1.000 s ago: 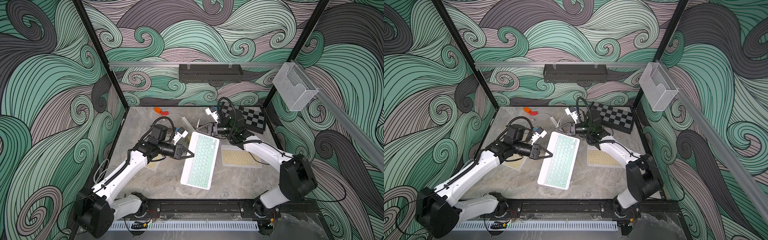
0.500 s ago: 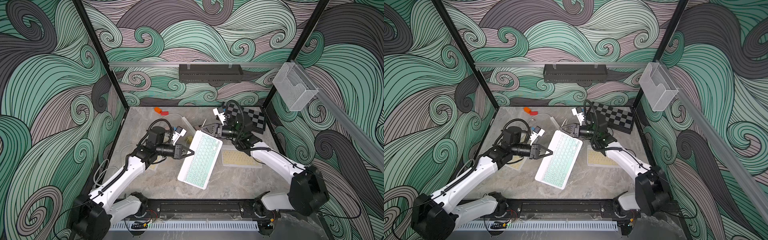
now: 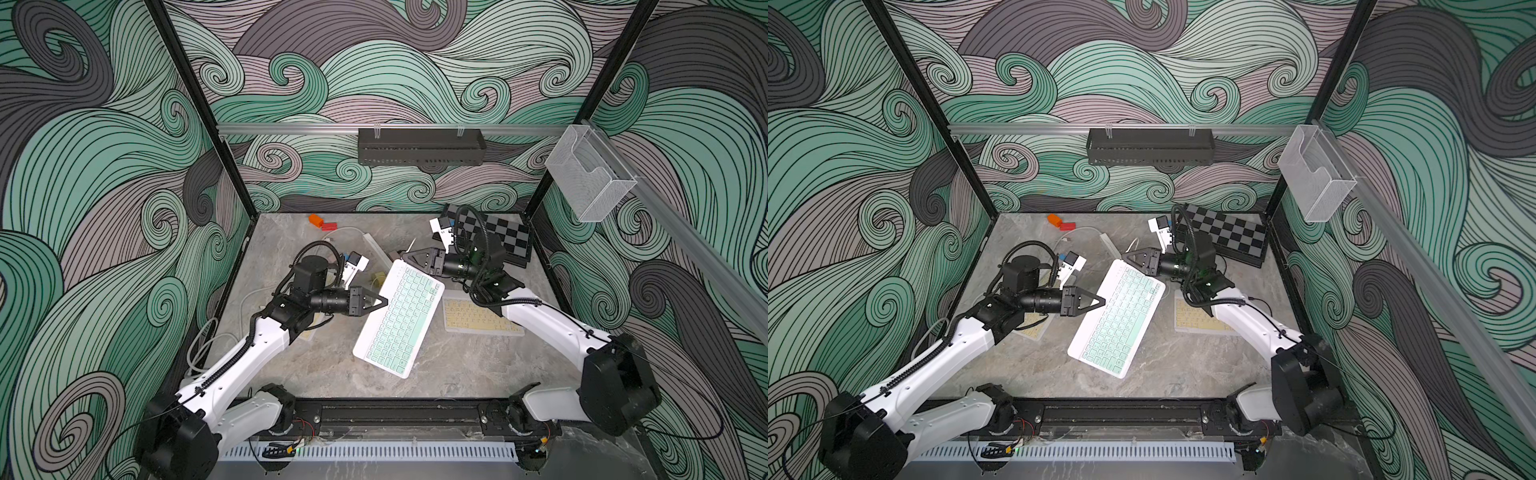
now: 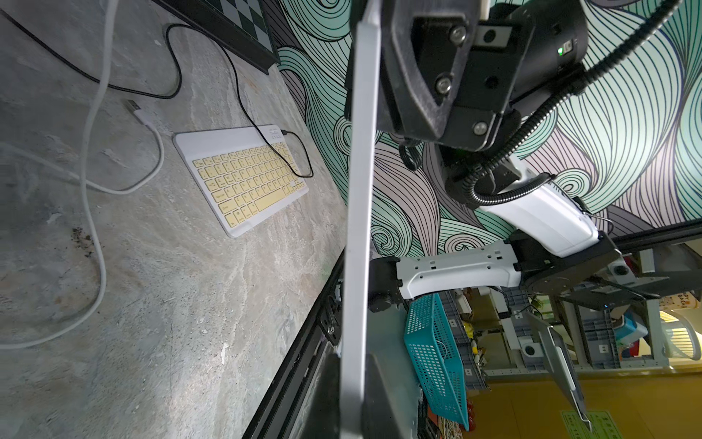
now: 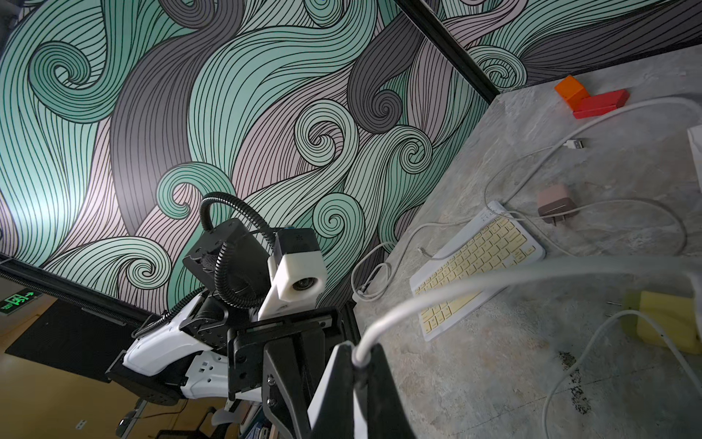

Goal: Unplug the wireless keyboard
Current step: Remove the power cord from the keyboard.

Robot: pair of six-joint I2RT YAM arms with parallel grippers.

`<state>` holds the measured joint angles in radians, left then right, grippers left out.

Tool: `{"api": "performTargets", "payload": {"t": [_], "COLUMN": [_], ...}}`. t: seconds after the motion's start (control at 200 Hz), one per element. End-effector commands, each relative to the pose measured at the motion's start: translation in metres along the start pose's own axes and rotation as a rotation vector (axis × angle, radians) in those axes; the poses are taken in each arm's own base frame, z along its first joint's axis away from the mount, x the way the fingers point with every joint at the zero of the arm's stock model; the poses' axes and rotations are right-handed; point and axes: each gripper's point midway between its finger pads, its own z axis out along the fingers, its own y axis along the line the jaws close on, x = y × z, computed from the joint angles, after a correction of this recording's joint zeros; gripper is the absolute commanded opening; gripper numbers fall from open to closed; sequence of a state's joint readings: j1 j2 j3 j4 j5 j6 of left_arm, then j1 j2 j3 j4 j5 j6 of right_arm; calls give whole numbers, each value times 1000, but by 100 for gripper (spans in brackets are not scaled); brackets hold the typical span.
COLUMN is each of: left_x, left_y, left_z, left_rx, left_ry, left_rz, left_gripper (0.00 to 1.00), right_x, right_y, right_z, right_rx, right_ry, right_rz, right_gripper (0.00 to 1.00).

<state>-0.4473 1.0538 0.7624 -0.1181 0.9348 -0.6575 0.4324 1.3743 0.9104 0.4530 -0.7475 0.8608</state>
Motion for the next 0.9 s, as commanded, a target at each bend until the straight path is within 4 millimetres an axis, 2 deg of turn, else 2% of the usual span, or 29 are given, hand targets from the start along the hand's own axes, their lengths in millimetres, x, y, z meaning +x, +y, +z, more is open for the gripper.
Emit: {"api": "performTargets", "payload": {"t": [0.0,0.175,0.395,0.55,0.72,0.896], "left_x": [44,41,35,26,40,43], "left_y": [25,24,26,9,-4,-8], "left_z": [-6,-7,-6,-5,-13,-13], "left_rx": [-83,-84,-91,-22,-41,-13], "left_ry": [99,84,40,10,122,131], "left_rz": [-286,-290,-343,-350,-279,-255], "left_gripper": [0,0,0,0,0,0], "right_x": [-119,-120,-122,-125,-123,-123], "right_y": [5,-6,-19,-11,13,15], "right_z": [-63,-60,-69,-65,-48,-48], "right_rx": [149,165,196,145,-9,-117], "right_ry": [-526,-532,-608,-607,-457,-384], "right_rz": [-156,-136,-111,-140,-231,-192], "right_gripper": [0,0,0,0,0,0]}}
